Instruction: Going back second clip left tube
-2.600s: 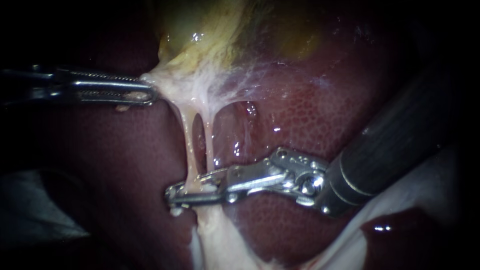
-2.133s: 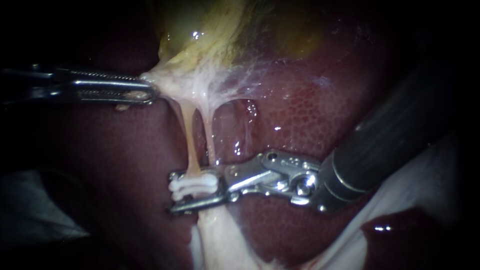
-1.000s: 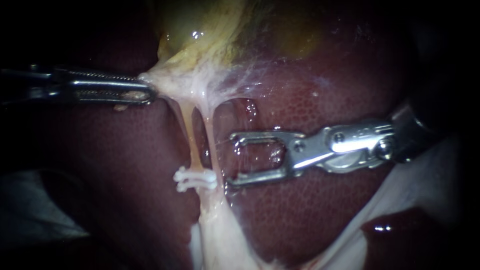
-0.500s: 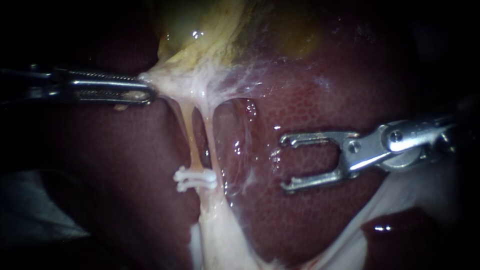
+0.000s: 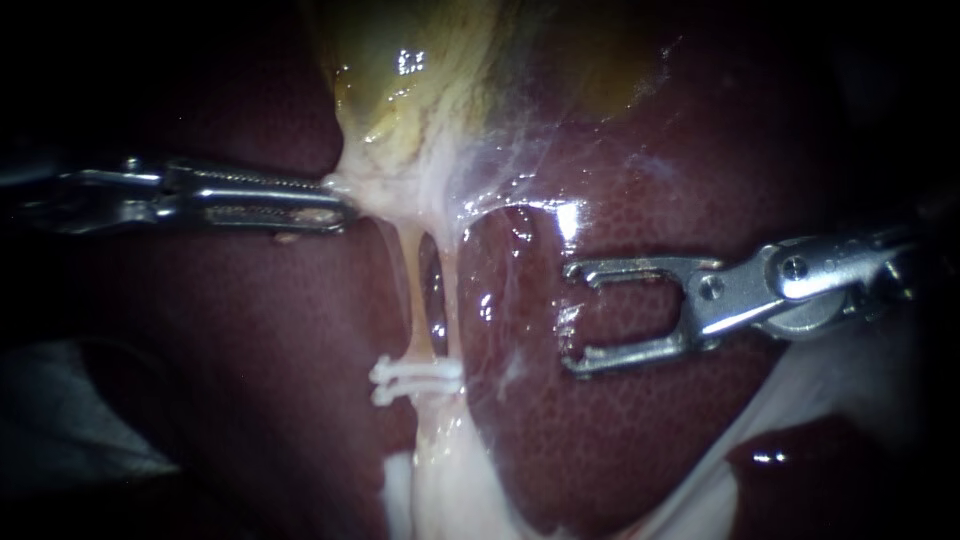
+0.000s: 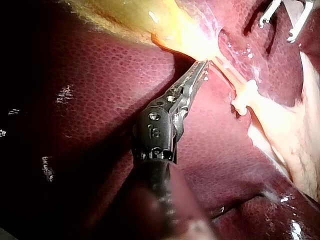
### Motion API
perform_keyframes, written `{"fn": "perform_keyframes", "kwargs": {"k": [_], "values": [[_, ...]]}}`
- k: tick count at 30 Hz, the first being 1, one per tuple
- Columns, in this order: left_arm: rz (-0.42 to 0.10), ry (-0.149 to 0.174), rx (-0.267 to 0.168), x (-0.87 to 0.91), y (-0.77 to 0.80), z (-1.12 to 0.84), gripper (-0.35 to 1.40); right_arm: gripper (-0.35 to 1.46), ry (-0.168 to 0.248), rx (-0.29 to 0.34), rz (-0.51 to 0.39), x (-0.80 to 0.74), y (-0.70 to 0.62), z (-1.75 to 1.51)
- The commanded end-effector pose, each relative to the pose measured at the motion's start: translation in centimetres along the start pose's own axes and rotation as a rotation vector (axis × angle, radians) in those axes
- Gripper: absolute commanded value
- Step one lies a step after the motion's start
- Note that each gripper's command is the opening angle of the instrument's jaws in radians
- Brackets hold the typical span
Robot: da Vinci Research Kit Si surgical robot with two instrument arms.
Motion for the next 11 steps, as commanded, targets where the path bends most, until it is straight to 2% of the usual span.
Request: {"fn": "perform_keyframes", "kwargs": {"k": [1, 11], "values": [[0.000, -0.001, -0.001, -0.01, 0.00, 0.01, -0.35, 0.50, 0.000, 0.000, 0.000, 0.00, 0.00, 0.00], [0.000, -0.002, -0.004, -0.01, 0.00, 0.01, -0.35, 0.50, 0.000, 0.000, 0.000, 0.00, -0.01, -0.01]]}}
